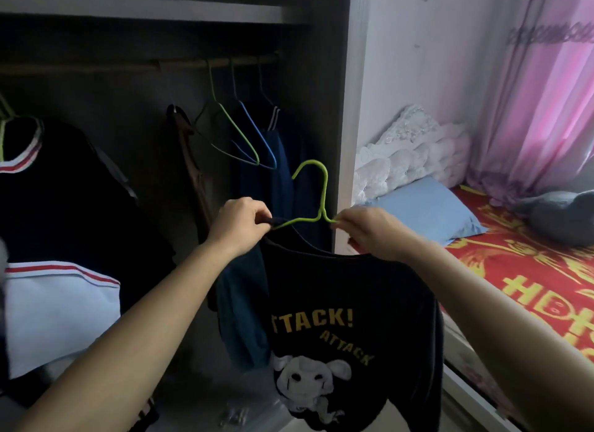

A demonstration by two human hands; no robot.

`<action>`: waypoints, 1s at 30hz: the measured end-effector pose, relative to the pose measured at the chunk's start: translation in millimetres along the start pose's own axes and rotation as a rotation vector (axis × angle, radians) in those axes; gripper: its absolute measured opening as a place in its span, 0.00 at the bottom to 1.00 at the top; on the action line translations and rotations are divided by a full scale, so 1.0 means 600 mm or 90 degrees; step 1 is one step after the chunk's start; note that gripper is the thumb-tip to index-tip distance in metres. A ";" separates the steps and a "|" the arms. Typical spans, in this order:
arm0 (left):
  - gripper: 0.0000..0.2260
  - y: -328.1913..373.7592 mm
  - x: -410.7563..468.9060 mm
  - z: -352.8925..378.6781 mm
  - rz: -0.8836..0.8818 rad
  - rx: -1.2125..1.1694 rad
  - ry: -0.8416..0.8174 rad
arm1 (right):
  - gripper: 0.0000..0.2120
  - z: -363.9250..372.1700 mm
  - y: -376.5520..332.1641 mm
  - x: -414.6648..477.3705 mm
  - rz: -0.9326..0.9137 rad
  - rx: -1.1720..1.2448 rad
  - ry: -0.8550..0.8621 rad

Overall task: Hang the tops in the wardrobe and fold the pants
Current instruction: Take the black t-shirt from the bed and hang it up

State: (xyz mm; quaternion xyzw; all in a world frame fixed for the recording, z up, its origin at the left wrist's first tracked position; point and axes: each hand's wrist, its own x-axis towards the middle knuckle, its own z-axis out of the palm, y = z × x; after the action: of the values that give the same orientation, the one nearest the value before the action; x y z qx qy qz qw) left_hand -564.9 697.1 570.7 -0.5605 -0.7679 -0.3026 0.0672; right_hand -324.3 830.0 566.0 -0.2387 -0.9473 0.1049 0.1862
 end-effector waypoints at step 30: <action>0.20 -0.335 0.241 -0.112 0.140 0.371 0.040 | 0.05 0.016 -0.237 0.331 0.216 0.812 0.066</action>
State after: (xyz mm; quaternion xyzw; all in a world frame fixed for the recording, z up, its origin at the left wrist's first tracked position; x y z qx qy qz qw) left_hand -814.5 741.8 610.9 -0.5881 -0.7544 -0.0776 0.2810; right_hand -549.3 803.5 658.3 -0.2325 -0.6387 0.6613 0.3173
